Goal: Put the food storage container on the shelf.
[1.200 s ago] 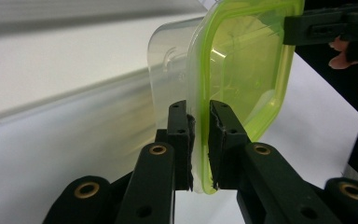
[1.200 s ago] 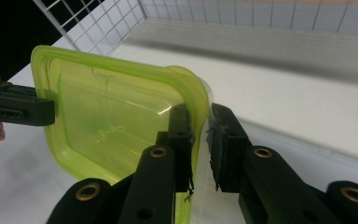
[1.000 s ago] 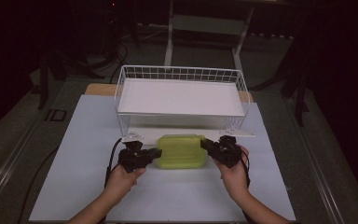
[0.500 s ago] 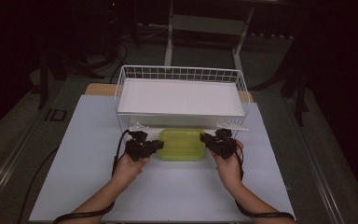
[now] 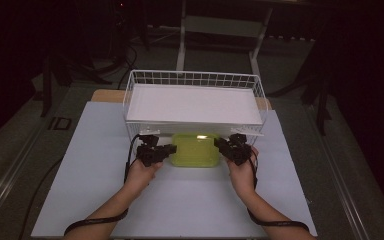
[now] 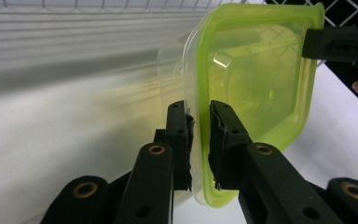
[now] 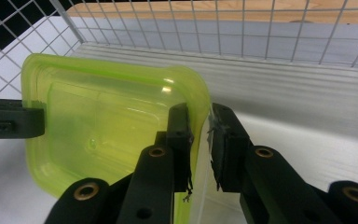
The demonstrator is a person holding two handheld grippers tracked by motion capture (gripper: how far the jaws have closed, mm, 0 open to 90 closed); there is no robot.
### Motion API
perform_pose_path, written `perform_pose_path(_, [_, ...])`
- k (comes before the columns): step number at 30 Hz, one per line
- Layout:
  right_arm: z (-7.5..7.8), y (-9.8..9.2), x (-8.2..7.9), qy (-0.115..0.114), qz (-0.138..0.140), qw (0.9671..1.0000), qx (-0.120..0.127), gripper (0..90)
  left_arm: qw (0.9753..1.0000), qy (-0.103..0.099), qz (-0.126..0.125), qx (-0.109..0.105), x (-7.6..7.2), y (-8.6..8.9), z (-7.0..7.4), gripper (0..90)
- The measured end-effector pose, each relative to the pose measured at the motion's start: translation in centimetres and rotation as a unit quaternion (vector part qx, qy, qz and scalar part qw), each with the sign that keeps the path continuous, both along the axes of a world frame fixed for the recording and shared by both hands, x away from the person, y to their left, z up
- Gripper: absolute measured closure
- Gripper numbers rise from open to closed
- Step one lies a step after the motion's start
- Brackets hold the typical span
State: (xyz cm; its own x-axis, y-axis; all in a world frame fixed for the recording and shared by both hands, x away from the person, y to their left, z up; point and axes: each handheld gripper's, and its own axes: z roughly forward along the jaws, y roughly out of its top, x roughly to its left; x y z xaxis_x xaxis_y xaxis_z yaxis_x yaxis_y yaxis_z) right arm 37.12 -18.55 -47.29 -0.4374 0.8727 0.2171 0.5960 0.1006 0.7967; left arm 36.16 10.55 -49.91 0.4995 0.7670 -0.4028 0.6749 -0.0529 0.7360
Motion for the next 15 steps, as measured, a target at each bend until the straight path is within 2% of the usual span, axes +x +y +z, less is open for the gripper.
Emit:
perform_pose_path(3, [-0.2,0.0,0.1,-0.008,-0.004,1.0000,-0.003,77.6,1.0000,-0.005,0.007,0.001,0.2,-0.2,-0.1,78.3])
perform_pose_path(8, [-0.9,0.1,0.4,-0.041,-0.002,0.9987,-0.030,75.2,0.9997,-0.015,0.017,0.001,0.3,-0.5,-0.4,75.9])
perform_pose_path(15, [-1.5,0.6,0.8,-0.059,-0.018,0.9970,-0.046,71.6,0.9990,-0.034,0.028,0.008,0.6,-0.7,-0.7,71.4])
